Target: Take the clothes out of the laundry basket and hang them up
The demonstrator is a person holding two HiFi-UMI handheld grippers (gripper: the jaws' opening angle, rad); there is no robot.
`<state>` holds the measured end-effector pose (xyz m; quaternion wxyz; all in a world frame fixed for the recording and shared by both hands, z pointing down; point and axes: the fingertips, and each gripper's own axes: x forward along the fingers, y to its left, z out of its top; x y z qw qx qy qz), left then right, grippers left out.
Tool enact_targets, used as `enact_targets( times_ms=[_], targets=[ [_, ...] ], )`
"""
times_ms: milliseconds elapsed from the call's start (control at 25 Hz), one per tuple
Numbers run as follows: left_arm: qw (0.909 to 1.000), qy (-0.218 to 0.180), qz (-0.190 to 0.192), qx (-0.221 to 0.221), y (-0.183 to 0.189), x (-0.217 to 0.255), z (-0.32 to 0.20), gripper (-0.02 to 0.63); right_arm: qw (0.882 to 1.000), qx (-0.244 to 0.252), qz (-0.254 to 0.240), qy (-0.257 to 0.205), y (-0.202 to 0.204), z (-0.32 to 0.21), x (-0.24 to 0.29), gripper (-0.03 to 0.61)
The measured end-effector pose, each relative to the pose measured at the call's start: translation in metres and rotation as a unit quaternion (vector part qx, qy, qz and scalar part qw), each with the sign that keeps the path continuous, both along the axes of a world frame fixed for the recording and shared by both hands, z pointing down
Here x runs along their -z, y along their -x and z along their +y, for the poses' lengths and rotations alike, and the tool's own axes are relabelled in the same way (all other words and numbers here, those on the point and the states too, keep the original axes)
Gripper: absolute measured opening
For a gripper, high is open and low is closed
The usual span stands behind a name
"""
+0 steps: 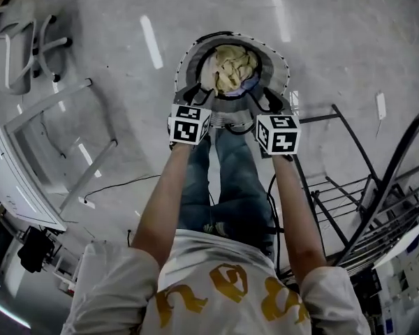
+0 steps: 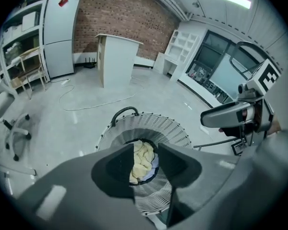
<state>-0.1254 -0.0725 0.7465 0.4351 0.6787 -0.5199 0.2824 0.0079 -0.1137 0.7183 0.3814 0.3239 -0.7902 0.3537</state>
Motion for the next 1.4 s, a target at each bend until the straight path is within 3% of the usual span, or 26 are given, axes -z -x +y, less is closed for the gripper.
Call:
enact_targets(
  times_ms=[240, 440, 640, 800, 960, 1120, 1400],
  targets=[
    [0.9996, 0.02, -0.007, 0.018, 0.005, -0.045, 0.001, 0.16, 1.0, -0.013, 0.011, 0.013, 0.002, -0.003, -0.041, 0.238],
    [0.9976, 0.038, 0.014, 0.057, 0.01, -0.085, -0.001, 0.16, 0.998, -0.033, 0.02, 0.039, -0.002, -0.004, -0.087, 0.248],
    [0.9962, 0.058, 0.014, 0.062, 0.012, -0.133, -0.003, 0.16, 0.997, -0.043, 0.032, 0.055, 0.001, -0.006, -0.132, 0.253],
    [0.993, 0.072, 0.049, 0.08, 0.006, -0.169, -0.007, 0.161, 0.994, -0.07, 0.028, 0.073, 0.0, -0.008, -0.17, 0.253],
    [0.9905, 0.087, 0.059, 0.089, 0.005, -0.197, -0.007, 0.161, 0.992, -0.084, 0.035, 0.092, -0.004, -0.003, -0.198, 0.254],
    [0.9843, 0.111, 0.091, 0.103, -0.001, -0.226, -0.009, 0.161, 0.987, -0.11, 0.039, 0.112, -0.009, 0.002, -0.228, 0.255],
    [0.9742, 0.171, 0.09, 0.117, -0.007, -0.278, 0.0, 0.161, 0.983, -0.138, 0.062, 0.109, -0.025, -0.007, -0.266, 0.269]
  ],
)
